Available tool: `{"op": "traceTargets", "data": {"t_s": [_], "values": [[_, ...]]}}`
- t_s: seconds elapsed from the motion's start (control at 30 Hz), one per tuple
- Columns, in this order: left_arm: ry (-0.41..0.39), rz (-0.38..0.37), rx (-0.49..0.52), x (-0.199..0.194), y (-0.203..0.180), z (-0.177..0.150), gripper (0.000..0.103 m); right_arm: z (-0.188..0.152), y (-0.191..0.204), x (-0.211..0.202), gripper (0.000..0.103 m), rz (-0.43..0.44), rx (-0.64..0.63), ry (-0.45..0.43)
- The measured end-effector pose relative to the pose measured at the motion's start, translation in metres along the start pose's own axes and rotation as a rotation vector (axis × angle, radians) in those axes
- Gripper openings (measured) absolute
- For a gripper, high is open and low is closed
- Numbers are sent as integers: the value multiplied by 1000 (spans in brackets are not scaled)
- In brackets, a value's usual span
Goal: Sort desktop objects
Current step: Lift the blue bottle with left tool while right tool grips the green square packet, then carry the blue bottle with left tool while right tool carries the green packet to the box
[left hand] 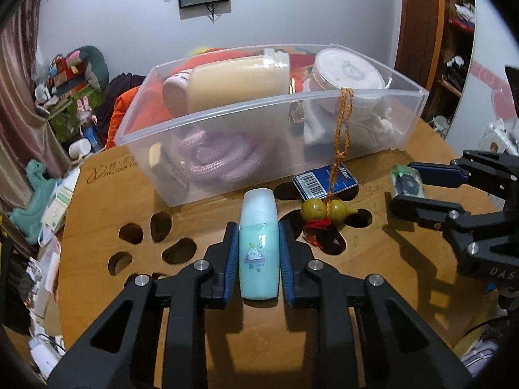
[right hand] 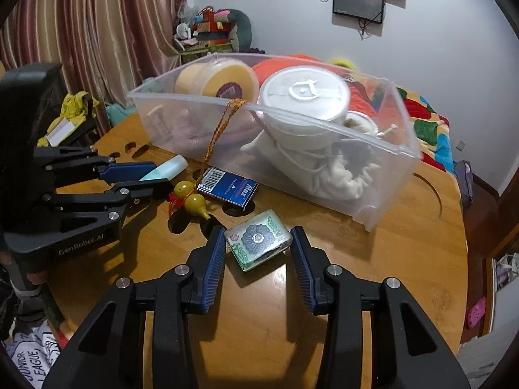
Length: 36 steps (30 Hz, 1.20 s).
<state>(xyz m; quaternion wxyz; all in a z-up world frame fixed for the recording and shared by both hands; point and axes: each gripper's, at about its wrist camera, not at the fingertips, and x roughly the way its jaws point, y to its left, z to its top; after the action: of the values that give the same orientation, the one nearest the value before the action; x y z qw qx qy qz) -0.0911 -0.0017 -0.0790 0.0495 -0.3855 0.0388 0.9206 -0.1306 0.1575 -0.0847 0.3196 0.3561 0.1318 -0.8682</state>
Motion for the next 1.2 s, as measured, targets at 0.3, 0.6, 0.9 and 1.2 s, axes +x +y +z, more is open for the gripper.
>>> {"op": "traceTargets", "data": {"t_s": [0.3, 0.6, 0.9, 1.2], "values": [[-46, -49, -79, -27, 19, -4, 24, 1, -6, -23, 37, 14, 66, -51], [-155, -55, -122, -63, 31, 13, 24, 8, -9, -46, 37, -4, 86, -113], [-210, -45, -145, -69, 45, 35, 24, 24, -23, -57, 37, -35, 96, -157], [-213, -32, -176, -52, 61, 54, 24, 47, -42, -52, 37, -66, 94, -177]]}}
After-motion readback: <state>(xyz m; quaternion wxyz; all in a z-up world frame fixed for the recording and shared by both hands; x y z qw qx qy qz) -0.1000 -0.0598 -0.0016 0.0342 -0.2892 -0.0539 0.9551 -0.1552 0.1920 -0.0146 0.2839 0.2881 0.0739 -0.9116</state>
